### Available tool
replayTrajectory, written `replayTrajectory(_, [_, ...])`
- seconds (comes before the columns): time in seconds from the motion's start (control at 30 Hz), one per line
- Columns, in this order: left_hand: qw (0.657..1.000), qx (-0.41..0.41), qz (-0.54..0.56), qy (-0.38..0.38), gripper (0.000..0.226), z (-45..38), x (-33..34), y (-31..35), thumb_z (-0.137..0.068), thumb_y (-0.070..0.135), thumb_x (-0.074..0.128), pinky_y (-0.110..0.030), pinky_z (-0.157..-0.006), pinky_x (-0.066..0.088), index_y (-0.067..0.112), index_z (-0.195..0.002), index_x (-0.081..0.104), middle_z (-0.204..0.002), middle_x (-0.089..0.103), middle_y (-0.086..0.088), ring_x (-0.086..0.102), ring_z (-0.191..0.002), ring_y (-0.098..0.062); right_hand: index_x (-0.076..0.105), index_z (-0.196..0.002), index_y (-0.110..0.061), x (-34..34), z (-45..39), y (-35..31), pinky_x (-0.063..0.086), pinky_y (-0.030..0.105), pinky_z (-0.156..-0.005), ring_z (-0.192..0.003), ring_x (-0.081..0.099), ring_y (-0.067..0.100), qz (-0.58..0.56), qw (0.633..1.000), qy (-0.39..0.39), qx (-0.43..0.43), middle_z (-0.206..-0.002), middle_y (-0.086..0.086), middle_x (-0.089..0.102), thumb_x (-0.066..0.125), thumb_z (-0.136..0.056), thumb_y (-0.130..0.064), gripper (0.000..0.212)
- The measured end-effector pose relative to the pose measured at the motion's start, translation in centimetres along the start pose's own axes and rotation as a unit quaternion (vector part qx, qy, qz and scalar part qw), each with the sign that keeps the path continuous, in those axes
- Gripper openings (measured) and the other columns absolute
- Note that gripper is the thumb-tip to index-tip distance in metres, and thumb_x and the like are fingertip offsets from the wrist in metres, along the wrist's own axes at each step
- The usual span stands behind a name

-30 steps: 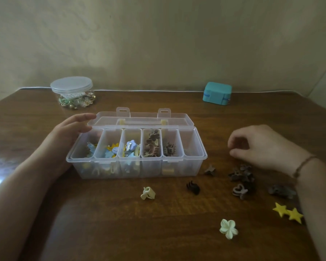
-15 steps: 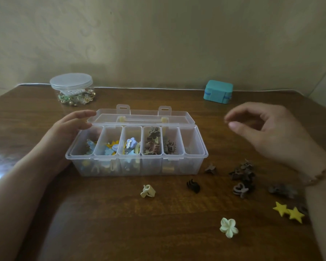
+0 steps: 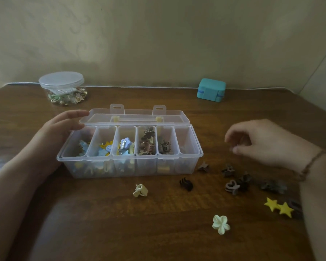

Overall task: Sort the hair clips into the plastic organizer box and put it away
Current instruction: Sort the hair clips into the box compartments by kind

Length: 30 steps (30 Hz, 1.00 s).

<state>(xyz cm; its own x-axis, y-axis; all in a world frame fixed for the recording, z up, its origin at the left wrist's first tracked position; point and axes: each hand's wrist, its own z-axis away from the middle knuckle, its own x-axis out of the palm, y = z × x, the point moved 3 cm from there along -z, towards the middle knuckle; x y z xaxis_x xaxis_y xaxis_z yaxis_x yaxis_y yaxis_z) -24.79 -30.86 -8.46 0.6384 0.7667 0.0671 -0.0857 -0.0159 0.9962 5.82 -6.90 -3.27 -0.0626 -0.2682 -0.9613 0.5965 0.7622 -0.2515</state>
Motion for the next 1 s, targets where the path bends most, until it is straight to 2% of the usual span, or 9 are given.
replayTrajectory(0.1, [1.000, 0.002, -0.016, -0.013, 0.041, 0.2, 0.3, 0.0, -0.089, 0.002, 0.045, -0.029, -0.060, 0.052, 0.018, -0.120, 0.064, -0.098, 0.066, -0.023, 0.066, -0.068, -0.024, 0.061, -0.095, -0.038, -1.4, 0.8, -1.7, 0.045, 0.012, -0.061, -0.082, 0.060, -0.001, -0.116, 0.965, 0.222, -0.077, -0.092, -0.018, 0.063, 0.070, -0.082, -0.019, 0.024])
replayTrajectory(0.17, [1.000, 0.002, -0.022, -0.019, 0.039, 0.3, 0.4, 0.1, -0.089, 0.002, 0.046, -0.030, -0.061, 0.051, 0.020, -0.116, 0.066, -0.099, 0.066, -0.024, 0.066, -0.070, -0.025, 0.066, -0.096, -0.029, -1.5, 1.6, -3.4, 0.051, 0.011, -0.063, -0.081, 0.065, 0.003, -0.248, 0.914, 0.288, -0.139, -0.089, -0.014, 0.068, 0.072, -0.080, -0.017, 0.020])
replayTrajectory(0.23, [0.999, 0.002, -0.024, -0.020, 0.039, 0.3, 0.4, 0.1, -0.089, 0.002, 0.046, -0.029, -0.059, 0.052, 0.020, -0.117, 0.066, -0.100, 0.066, -0.025, 0.066, -0.070, -0.025, 0.067, -0.097, -0.025, -0.7, 1.8, -5.0, 0.053, 0.014, -0.064, -0.082, 0.065, 0.006, -0.282, 0.904, 0.265, -0.183, -0.089, -0.013, 0.069, 0.072, -0.080, -0.016, 0.019])
replayTrajectory(0.37, [0.999, 0.003, -0.030, -0.018, 0.040, 0.4, 0.4, 0.1, -0.089, 0.001, 0.046, -0.027, -0.055, 0.053, 0.017, -0.121, 0.064, -0.102, 0.065, -0.027, 0.066, -0.072, -0.027, 0.066, -0.100, -0.036, 1.6, 1.1, -6.1, 0.057, 0.031, -0.061, -0.075, 0.065, 0.011, -0.203, 0.941, 0.181, -0.201, -0.089, -0.017, 0.067, 0.067, -0.081, -0.032, 0.019])
replayTrajectory(0.57, [0.999, 0.011, -0.039, -0.022, 0.037, 0.5, 0.5, 0.2, -0.088, 0.000, 0.046, -0.027, -0.058, 0.054, 0.022, -0.109, 0.068, -0.098, 0.069, -0.021, 0.070, -0.068, -0.021, 0.069, -0.097, -0.025, -1.5, 2.4, -3.5, 0.055, 0.018, -0.071, -0.086, 0.065, 0.007, -0.250, 0.890, 0.353, -0.143, -0.093, -0.011, 0.069, 0.065, -0.088, -0.023, 0.010])
replayTrajectory(0.63, [0.999, 0.016, -0.043, -0.026, 0.037, 0.6, 0.7, 0.2, -0.087, 0.001, 0.048, -0.034, -0.066, 0.052, 0.023, -0.107, 0.070, -0.102, 0.068, -0.024, 0.069, -0.071, -0.025, 0.068, -0.098, -0.031, -2.6, 4.2, -2.0, 0.054, 0.017, -0.068, -0.086, 0.064, 0.005, -0.221, 0.902, 0.358, -0.100, -0.093, -0.015, 0.067, 0.066, -0.086, -0.028, 0.012])
replayTrajectory(0.77, [0.998, 0.020, -0.047, -0.025, 0.036, 0.7, 1.0, 0.2, -0.086, 0.000, 0.049, -0.026, -0.057, 0.055, 0.022, -0.106, 0.071, -0.099, 0.069, -0.024, 0.069, -0.069, -0.024, 0.060, -0.095, -0.046, -0.3, 9.4, 0.0, 0.042, 0.008, -0.055, -0.082, 0.056, -0.010, -0.071, 0.957, 0.278, -0.041, -0.088, -0.028, 0.057, 0.069, -0.080, -0.033, 0.022])
replayTrajectory(0.9, [0.998, 0.023, -0.051, -0.019, 0.036, 0.6, 1.0, 0.1, -0.085, 0.000, 0.049, -0.026, -0.056, 0.055, 0.022, -0.104, 0.071, -0.099, 0.069, -0.023, 0.071, -0.064, -0.019, 0.049, -0.098, -0.053, 4.9, 13.2, 2.2, 0.037, 0.014, -0.076, -0.092, 0.050, -0.005, 0.017, 0.984, 0.177, 0.019, -0.100, -0.034, 0.046, 0.071, -0.079, -0.035, 0.034])
replayTrajectory(1.0, [0.998, 0.027, -0.057, -0.017, 0.036, 0.7, 1.0, 0.1, -0.085, 0.000, 0.049, -0.031, -0.065, 0.055, 0.022, -0.106, 0.070, -0.103, 0.069, -0.025, 0.071, -0.066, -0.019, 0.056, -0.102, -0.047, 6.4, 13.7, 2.8, 0.037, 0.015, -0.077, -0.097, 0.042, -0.004, 0.051, 0.982, 0.181, 0.017, -0.101, -0.032, 0.049, 0.066, -0.083, -0.033, 0.026])
